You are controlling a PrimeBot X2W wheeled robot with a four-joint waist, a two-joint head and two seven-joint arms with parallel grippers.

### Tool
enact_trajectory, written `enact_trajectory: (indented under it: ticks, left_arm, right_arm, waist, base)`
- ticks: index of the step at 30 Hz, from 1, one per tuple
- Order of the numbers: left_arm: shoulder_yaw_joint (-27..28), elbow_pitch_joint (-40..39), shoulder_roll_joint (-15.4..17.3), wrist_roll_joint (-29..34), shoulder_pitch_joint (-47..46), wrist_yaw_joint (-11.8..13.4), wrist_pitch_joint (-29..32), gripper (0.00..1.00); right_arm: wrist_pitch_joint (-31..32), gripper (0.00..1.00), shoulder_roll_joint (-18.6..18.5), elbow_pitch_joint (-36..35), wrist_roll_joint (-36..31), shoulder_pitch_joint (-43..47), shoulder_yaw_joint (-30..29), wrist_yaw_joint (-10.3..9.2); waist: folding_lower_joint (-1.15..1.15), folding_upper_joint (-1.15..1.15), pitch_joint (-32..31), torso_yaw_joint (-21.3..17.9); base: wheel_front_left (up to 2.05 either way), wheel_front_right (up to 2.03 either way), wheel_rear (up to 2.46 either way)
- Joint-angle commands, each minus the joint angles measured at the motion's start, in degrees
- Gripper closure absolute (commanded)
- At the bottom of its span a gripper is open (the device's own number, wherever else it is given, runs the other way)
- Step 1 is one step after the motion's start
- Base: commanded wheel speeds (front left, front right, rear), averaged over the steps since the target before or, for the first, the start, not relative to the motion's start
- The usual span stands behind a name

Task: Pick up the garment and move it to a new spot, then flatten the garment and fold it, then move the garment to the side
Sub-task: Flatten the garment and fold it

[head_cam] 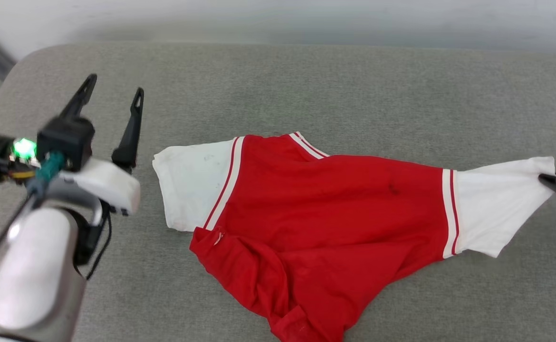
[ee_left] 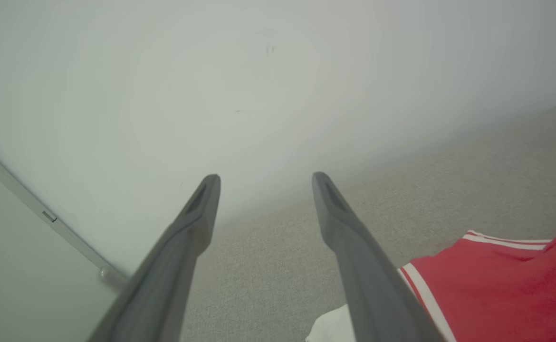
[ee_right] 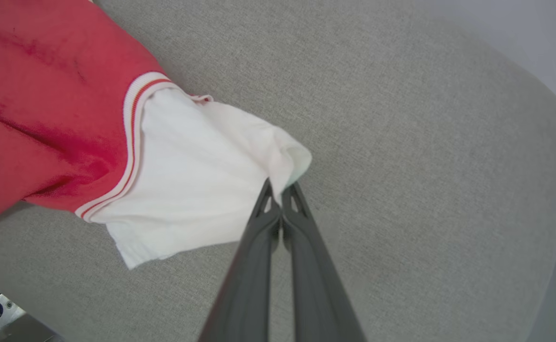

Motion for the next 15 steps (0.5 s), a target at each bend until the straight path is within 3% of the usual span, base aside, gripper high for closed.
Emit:
enact_trajectory:
  ticks: [1,5,8,15]
  left_arm:
    - [-0.38,0.76,0.87,-0.88,-2.1,-1.49,2.86,0.0]
    - [-2.89,2.18,4.53,-2.78,-8.98,-4.81,11.87,0.0]
    - [-6.16,3.4,7.68,-6.8,-13.53,-5.79,20.4,0.0]
    - [-19.32,4.06,16.07,-25.77,-22.22,-5.92,40.83,0.0]
  right_arm:
    - [-0.72,1.0,-0.15,-0.57,0.23,1.55,-0.95,-0.02]
    - [-1.71,1.0,0.88,-1.51,-0.38,4.95,-3.23,-0.02]
    - [-1.82,1.0,1.71,-2.47,-1.18,6.14,-4.57,-0.02]
    - [-1.55,1.0,3.59,-4.47,-2.9,6.9,-7.38,-0.02]
  waist:
    - [0.0,0.0,0.05,-0.67]
    - [0.0,0.0,0.81,-1.76]
    - [0.0,0.0,1.65,-2.5]
    - [0.0,0.0,4.86,-3.74]
  base:
    - [0.0,0.0,0.0]
    - [0.0,0.0,0.0]
    - [0.0,0.0,0.0]
    - [0.0,0.0,0.0]
